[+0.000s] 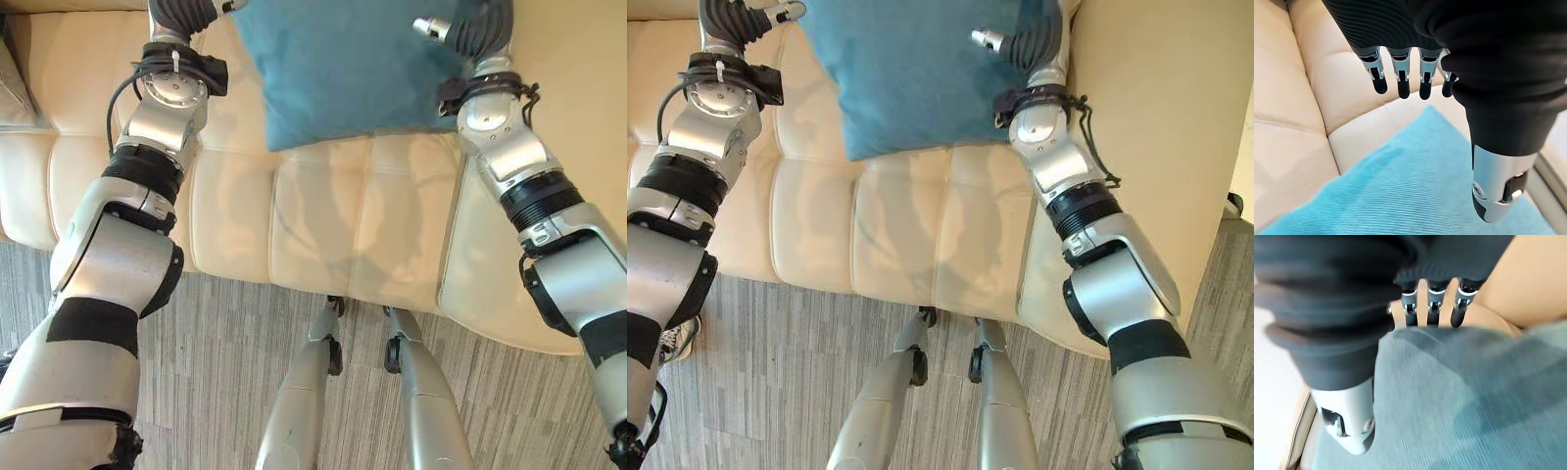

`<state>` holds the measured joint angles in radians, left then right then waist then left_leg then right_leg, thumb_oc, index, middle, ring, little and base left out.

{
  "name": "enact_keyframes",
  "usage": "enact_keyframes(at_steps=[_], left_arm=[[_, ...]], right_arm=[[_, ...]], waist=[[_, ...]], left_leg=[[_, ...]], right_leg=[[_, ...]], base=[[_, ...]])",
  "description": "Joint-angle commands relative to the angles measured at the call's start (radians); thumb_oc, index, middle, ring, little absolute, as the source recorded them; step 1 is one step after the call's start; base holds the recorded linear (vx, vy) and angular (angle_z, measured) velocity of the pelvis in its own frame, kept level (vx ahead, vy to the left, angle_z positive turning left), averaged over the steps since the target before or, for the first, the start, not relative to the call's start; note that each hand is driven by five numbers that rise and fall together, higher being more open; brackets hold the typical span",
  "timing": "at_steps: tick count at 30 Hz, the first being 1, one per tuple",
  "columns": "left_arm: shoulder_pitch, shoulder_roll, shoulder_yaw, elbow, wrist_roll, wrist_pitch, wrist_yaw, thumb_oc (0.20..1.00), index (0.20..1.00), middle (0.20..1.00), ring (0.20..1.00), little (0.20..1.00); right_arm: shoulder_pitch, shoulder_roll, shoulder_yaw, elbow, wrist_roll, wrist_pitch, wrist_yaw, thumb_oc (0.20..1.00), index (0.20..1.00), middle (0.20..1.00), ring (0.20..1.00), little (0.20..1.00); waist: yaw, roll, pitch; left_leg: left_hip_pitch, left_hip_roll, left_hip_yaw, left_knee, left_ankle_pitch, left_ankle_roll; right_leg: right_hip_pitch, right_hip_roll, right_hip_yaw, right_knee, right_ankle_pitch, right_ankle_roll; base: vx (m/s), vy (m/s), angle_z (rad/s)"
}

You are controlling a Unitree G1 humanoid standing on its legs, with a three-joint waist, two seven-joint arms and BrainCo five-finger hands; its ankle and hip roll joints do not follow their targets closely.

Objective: Pick up all the scattered cushions and arrange them neatly on the sofa.

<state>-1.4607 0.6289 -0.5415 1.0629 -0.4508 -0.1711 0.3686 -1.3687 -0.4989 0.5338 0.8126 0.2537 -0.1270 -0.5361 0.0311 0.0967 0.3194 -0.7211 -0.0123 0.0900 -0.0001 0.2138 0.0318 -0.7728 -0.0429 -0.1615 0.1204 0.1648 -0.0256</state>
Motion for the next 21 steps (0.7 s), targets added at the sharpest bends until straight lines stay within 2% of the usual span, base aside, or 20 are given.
enact_keyframes(at_steps=[1, 2, 6, 7, 11, 12, 13, 14, 15, 16, 17, 18, 19, 20, 21], left_arm=[[-0.030, 0.093, 0.040, -0.043, 0.016, -0.071, 0.014, 1.000, 1.000, 1.000, 1.000, 1.000], [-0.027, 0.093, 0.042, -0.045, 0.017, -0.070, 0.015, 1.000, 1.000, 1.000, 1.000, 1.000], [0.101, 0.138, 0.107, -0.241, -0.021, -0.125, 0.000, 1.000, 1.000, 1.000, 1.000, 1.000], [0.227, 0.150, 0.173, -0.379, -0.047, -0.153, -0.015, 1.000, 1.000, 1.000, 1.000, 1.000], [0.516, 0.145, 0.307, -0.620, -0.041, -0.170, -0.056, 1.000, 1.000, 1.000, 1.000, 1.000], [0.727, 0.158, 0.384, -0.755, 0.002, -0.166, -0.119, 1.000, 1.000, 1.000, 1.000, 1.000], [0.746, 0.155, 0.390, -0.769, 0.006, -0.160, -0.119, 1.000, 1.000, 1.000, 1.000, 1.000], [0.960, 0.142, 0.460, -0.835, 0.049, -0.146, -0.188, 1.000, 1.000, 1.000, 1.000, 1.000], [0.962, 0.142, 0.460, -0.836, 0.049, -0.146, -0.188, 1.000, 1.000, 1.000, 1.000, 1.000], [1.153, 0.099, 0.498, -0.862, 0.126, -0.119, -0.243, 1.000, 1.000, 1.000, 1.000, 1.000], [1.154, 0.099, 0.498, -0.863, 0.127, -0.119, -0.243, 1.000, 1.000, 1.000, 1.000, 1.000], [1.235, 0.088, 0.523, -0.863, 0.182, -0.109, -0.268, 1.000, 1.000, 1.000, 1.000, 1.000], [1.378, 0.013, 0.558, -0.823, 0.215, -0.081, -0.304, 1.000, 1.000, 1.000, 1.000, 1.000], [1.381, 0.012, 0.559, -0.825, 0.215, -0.081, -0.305, 1.000, 1.000, 1.000, 1.000, 1.000], [1.451, -0.028, 0.591, -0.813, 0.213, -0.069, -0.317, 1.000, 1.000, 1.000, 1.000, 1.000]], right_arm=[[-0.025, 0.002, -0.060, -0.039, -0.021, -0.055, 0.023, 1.000, 1.000, 1.000, 1.000, 1.000], [-0.023, 0.002, -0.059, -0.040, -0.021, -0.054, 0.023, 1.000, 1.000, 1.000, 1.000, 1.000], [0.087, -0.062, -0.115, -0.152, -0.015, -0.060, 0.054, 1.000, 1.000, 1.000, 1.000, 1.000], [0.181, -0.091, -0.155, -0.246, -0.037, -0.061, 0.074, 1.000, 1.000, 1.000, 1.000, 1.000], [0.414, -0.149, -0.246, -0.452, -0.100, -0.072, 0.135, 1.000, 1.000, 1.000, 1.000, 1.000], [0.621, -0.185, -0.349, -0.596, -0.131, -0.097, 0.199, 1.000, 1.000, 1.000, 1.000, 1.000], [0.638, -0.184, -0.353, -0.611, -0.134, -0.092, 0.201, 1.000, 1.000, 1.000, 1.000, 1.000], [0.851, -0.175, -0.448, -0.726, -0.139, -0.119, 0.276, 1.000, 1.000, 1.000, 1.000, 1.000], [0.852, -0.175, -0.448, -0.727, -0.139, -0.118, 0.276, 1.000, 1.000, 1.000, 1.000, 1.000], [1.060, -0.120, -0.523, -0.776, -0.091, -0.144, 0.369, 1.000, 1.000, 1.000, 1.000, 1.000], [1.061, -0.120, -0.523, -0.777, -0.092, -0.143, 0.369, 1.000, 1.000, 1.000, 1.000, 1.000], [1.155, -0.092, -0.560, -0.776, -0.051, -0.147, 0.422, 1.000, 1.000, 1.000, 1.000, 1.000], [1.315, -0.041, -0.608, -0.755, -0.014, -0.144, 0.490, 1.000, 1.000, 1.000, 1.000, 1.000], [1.317, -0.041, -0.608, -0.757, -0.013, -0.144, 0.491, 1.000, 1.000, 1.000, 1.000, 1.000], [1.389, -0.010, -0.639, -0.730, 0.014, -0.137, 0.513, 1.000, 1.000, 1.000, 1.000, 1.000]], waist=[[0.009, -0.041, 0.029], [0.009, -0.041, 0.029], [0.005, -0.043, 0.030], [0.007, -0.044, 0.027], [0.006, -0.048, 0.007], [0.000, -0.056, -0.004], [-0.001, -0.054, -0.008], [-0.013, -0.067, -0.034], [-0.013, -0.067, -0.034], [-0.032, -0.082, -0.065], [-0.032, -0.082, -0.066], [-0.041, -0.084, -0.076], [-0.062, -0.093, -0.104], [-0.063, -0.093, -0.107], [-0.072, -0.098, -0.120]], left_leg=[[0.047, -0.034, 0.024, -0.087, -0.048, -0.101], [0.048, -0.034, 0.024, -0.087, -0.048, -0.101], [0.087, -0.036, 0.030, -0.087, -0.054, -0.106], [0.124, -0.038, 0.029, -0.086, -0.062, -0.105], [0.207, -0.040, 0.034, -0.087, -0.083, -0.101], [0.263, -0.042, 0.039, -0.087, -0.098, -0.098], [0.269, -0.042, 0.039, -0.087, -0.099, -0.098], [0.327, -0.037, 0.047, -0.087, -0.117, -0.094], [0.328, -0.037, 0.047, -0.087, -0.117, -0.095], [0.385, -0.034, 0.055, -0.087, -0.131, -0.087], [0.384, -0.034, 0.055, -0.087, -0.131, -0.087], [0.418, -0.032, 0.059, -0.087, -0.144, -0.086], [0.473, -0.031, 0.061, -0.087, -0.156, -0.079], [0.470, -0.031, 0.061, -0.087, -0.153, -0.079], [0.501, -0.033, 0.064, -0.087, -0.163, -0.074]], right_leg=[[0.025, -0.021, 0.043, -0.063, -0.053, 0.147], [0.026, -0.020, 0.043, -0.063, -0.053, 0.147], [0.070, -0.021, 0.040, -0.064, -0.057, 0.147], [0.103, -0.021, 0.038, -0.063, -0.062, 0.146], [0.187, -0.022, 0.035, -0.068, -0.074, 0.142], [0.240, -0.026, 0.029, -0.069, -0.078, 0.142], [0.247, -0.026, 0.028, -0.071, -0.078, 0.142], [0.308, -0.030, 0.028, -0.076, -0.087, 0.144], [0.309, -0.030, 0.027, -0.076, -0.087, 0.144], [0.370, -0.035, 0.028, -0.077, -0.094, 0.146], [0.369, -0.034, 0.028, -0.078, -0.093, 0.146], [0.402, -0.037, 0.027, -0.076, -0.107, 0.150], [0.461, -0.038, 0.023, -0.077, -0.117, 0.152], [0.459, -0.039, 0.023, -0.081, -0.112, 0.152], [0.487, -0.037, 0.023, -0.081, -0.122, 0.154]], base=[[-0.04, 0.001, 0.00], [-0.05, 0.002, 0.01], [-0.03, 0.005, 0.03], [0.00, 0.000, 0.00], [0.03, 0.025, -0.06], [0.08, 0.023, -0.04], [0.12, 0.038, 0.05], [0.06, 0.021, 0.06], [0.15, 0.040, 0.04], [0.09, 0.019, -0.03], [0.13, 0.036, -0.03], [0.12, 0.041, -0.11], [0.11, 0.041, -0.05], [0.10, 0.038, 0.02], [0.02, 0.023, 0.08]])
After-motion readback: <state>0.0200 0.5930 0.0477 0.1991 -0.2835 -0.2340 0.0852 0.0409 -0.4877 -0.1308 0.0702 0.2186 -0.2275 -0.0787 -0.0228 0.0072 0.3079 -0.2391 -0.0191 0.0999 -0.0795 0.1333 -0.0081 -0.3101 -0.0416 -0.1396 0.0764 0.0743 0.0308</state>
